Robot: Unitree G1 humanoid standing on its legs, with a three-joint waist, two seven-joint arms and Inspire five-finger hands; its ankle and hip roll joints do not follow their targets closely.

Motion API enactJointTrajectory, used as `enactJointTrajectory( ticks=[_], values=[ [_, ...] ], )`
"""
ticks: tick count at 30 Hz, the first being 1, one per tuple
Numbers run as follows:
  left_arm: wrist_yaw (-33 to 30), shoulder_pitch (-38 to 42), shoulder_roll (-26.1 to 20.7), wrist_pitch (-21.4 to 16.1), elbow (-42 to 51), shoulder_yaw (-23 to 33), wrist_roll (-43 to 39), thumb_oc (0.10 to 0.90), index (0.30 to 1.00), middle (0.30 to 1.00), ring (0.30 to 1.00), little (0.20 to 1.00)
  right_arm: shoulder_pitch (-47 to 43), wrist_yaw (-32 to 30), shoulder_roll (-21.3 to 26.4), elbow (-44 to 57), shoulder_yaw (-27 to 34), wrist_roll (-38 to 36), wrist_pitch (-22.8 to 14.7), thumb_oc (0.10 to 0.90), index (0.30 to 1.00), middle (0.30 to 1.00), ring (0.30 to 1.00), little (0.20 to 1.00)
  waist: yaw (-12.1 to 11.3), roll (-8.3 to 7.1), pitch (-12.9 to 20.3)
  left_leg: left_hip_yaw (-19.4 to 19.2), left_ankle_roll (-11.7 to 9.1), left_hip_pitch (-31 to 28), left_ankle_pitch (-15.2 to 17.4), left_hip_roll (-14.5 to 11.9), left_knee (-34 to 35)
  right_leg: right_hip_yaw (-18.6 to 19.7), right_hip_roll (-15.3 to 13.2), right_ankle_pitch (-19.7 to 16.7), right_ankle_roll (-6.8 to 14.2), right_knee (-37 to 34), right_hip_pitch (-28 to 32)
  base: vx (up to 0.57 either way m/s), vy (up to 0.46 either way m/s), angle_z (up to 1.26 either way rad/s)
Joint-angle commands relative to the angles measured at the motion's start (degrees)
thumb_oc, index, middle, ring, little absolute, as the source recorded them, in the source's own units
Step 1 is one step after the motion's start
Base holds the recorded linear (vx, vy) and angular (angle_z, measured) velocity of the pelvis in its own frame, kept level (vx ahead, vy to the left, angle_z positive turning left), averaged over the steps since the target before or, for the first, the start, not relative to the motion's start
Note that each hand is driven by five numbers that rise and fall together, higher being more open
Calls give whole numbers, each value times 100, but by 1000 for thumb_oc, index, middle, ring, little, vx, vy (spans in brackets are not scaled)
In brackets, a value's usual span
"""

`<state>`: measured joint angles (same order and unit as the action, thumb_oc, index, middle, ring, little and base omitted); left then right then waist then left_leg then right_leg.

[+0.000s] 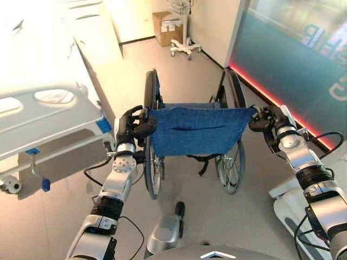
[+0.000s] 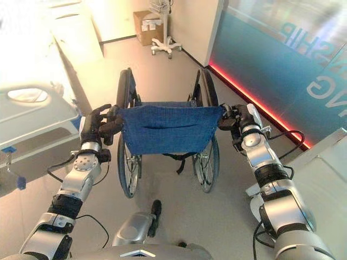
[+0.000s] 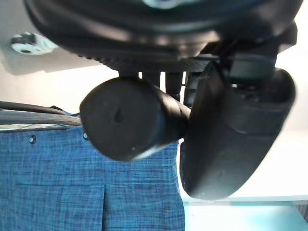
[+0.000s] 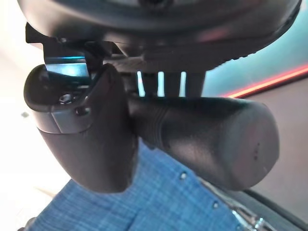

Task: Push the wheelchair next to the bed

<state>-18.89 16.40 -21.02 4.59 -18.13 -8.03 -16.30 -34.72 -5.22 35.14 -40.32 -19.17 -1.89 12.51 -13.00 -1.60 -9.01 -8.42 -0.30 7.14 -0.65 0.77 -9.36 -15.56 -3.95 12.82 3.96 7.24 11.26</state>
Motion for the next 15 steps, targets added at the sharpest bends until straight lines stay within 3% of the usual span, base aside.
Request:
enactJointTrajectory(
  ticks=[1, 2, 3, 6, 8, 9, 10, 12, 14, 15],
  values=[
    [796, -259, -605, 67, -333, -104, 398, 400, 300, 300, 300, 300, 179, 888, 157, 126, -171, 293, -702, 400, 300, 300, 300, 300, -154, -220, 81, 22, 319, 90, -36, 387, 300, -276, -41, -670, 275, 1229, 213, 370, 64, -17],
    [814, -258, -623, 99, -273, -121, 413, 400, 300, 300, 300, 300, 286, 896, 195, 176, -92, 274, -750, 400, 300, 300, 300, 300, -136, -233, 121, 93, 391, 61, -23, 449, 334, -210, -94, -885, 375, 1678, 119, 468, 73, -20],
    [830, -273, -647, 59, -253, -188, 387, 400, 300, 300, 300, 300, 505, 894, 218, 324, 28, 308, -767, 400, 300, 300, 300, 300, -42, -214, 142, 311, 459, -65, 29, 540, 342, -26, -251, -1348, 452, 2170, -322, 345, 45, -9],
    [762, -204, -652, -58, -379, -314, 324, 400, 300, 300, 300, 300, 482, 848, 199, 334, -26, 341, -759, 400, 300, 300, 300, 300, 54, -97, 72, 463, 423, -147, 89, 488, 236, 50, -416, -1414, 377, 1945, -728, 288, -79, 32],
    [723, -78, -687, -75, -462, -399, 264, 400, 300, 300, 300, 300, 345, 785, 152, 221, -112, 278, -803, 400, 300, 300, 300, 300, 158, 27, -39, 593, 378, -373, 169, 378, 222, 79, -558, -1431, 289, 1515, -1181, 253, -219, 35],
    [747, -14, -736, -78, -500, -437, 234, 400, 300, 300, 300, 300, 283, 761, 129, 137, -140, 236, -833, 400, 300, 300, 300, 300, 221, 31, -103, 673, 378, -512, 262, 383, 218, 174, -670, -1664, 314, 1267, -1389, 406, -405, 31],
    [781, 117, -810, -29, -513, -506, 182, 400, 300, 300, 300, 300, 202, 705, 93, 45, -183, 182, -818, 400, 300, 300, 300, 300, 302, -16, -161, 783, 375, -629, 421, 396, 205, 359, -838, -1990, 385, 721, -1641, 331, -332, 41],
    [818, 204, -870, -6, -512, -547, 136, 400, 300, 300, 300, 300, 147, 660, 68, 60, -219, 168, -741, 400, 300, 300, 300, 300, 376, -56, -224, 939, 366, -752, 610, 407, 175, 503, -976, -2248, 478, 180, -1762, 403, -385, 72],
    [832, 287, -906, 31, -475, -566, 101, 400, 300, 300, 300, 300, 89, 628, 77, 165, -235, 170, -626, 400, 300, 300, 300, 300, 440, -75, -262, 1107, 327, -840, 805, 356, 93, 605, -1076, -2328, 534, -481, -1871, 480, -462, 59],
    [833, 337, -865, 28, -469, -587, 52, 400, 300, 300, 300, 300, 12, 617, 110, 319, -245, 180, -462, 400, 300, 300, 300, 300, 502, -131, -269, 1293, 299, -856, 980, 355, -42, 859, -1059, -2326, 579, -714, -1910, 487, -517, 68]
  ],
)
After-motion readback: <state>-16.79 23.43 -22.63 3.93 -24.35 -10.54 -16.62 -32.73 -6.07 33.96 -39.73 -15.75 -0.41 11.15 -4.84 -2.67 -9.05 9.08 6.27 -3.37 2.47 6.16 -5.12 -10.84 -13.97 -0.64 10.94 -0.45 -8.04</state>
